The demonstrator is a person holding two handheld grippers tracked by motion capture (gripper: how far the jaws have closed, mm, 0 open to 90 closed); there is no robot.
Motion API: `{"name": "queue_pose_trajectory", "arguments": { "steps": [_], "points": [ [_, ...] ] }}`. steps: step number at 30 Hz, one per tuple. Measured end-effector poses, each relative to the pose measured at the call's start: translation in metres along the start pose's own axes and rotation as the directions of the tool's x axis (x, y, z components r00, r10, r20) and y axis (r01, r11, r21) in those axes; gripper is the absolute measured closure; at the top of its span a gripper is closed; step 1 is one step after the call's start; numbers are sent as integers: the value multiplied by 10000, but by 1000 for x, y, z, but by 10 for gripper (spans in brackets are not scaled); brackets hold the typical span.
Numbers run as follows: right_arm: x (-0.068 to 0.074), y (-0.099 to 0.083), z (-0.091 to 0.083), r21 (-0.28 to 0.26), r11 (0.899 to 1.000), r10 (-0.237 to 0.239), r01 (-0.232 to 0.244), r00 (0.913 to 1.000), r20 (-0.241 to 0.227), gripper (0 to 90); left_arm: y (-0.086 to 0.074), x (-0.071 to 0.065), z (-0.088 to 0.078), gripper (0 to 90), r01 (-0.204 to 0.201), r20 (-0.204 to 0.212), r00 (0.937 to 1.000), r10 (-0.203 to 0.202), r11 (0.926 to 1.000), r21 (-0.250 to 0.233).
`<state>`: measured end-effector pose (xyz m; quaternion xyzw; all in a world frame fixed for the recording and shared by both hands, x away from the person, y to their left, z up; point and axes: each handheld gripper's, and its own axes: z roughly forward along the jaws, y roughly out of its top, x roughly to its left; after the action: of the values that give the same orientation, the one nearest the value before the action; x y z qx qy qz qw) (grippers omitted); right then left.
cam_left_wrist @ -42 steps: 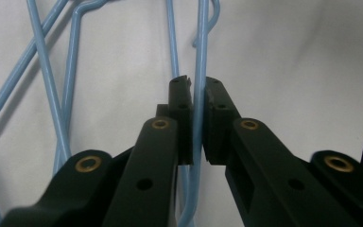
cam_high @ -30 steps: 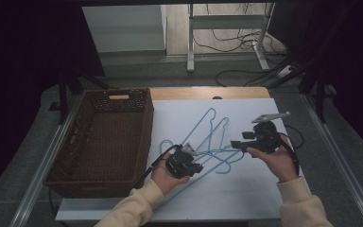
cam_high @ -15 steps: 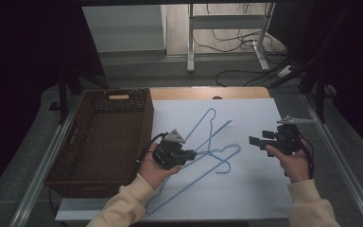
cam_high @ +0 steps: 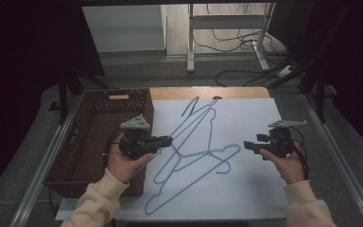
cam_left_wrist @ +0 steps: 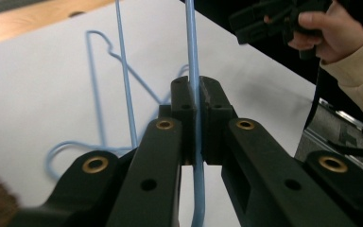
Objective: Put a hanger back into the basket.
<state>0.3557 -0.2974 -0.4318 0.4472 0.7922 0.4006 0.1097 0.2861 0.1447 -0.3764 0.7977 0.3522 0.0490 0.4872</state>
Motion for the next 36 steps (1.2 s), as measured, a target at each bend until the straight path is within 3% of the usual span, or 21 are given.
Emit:
{"name": "queue_pose_trajectory", "arguments": {
  "steps": [4,12,17,26,36],
  "points": [
    [0,-2,3,114,9999,-15,15,10000,-3,291,-6,15,-22,865,423,-212,9988,-432,9982,-417],
    [3,-2,7,316,9993,-201,201,9998,-10,294,-20,39,-51,865,814,-510,9950,-859,9931,-839],
    [2,-3,8,360,9992,-199,198,9998,35,294,-33,58,-72,865,1128,-882,9885,-1226,9877,-1087],
    [4,-4,11,496,9983,-292,292,9996,4,287,-56,87,-92,865,1816,-1181,9729,-1988,9731,-1420],
    [3,-5,11,505,9983,-299,301,9995,-45,278,-74,105,-107,865,2145,-1351,9621,-2370,9632,-1622]
  ]
}}
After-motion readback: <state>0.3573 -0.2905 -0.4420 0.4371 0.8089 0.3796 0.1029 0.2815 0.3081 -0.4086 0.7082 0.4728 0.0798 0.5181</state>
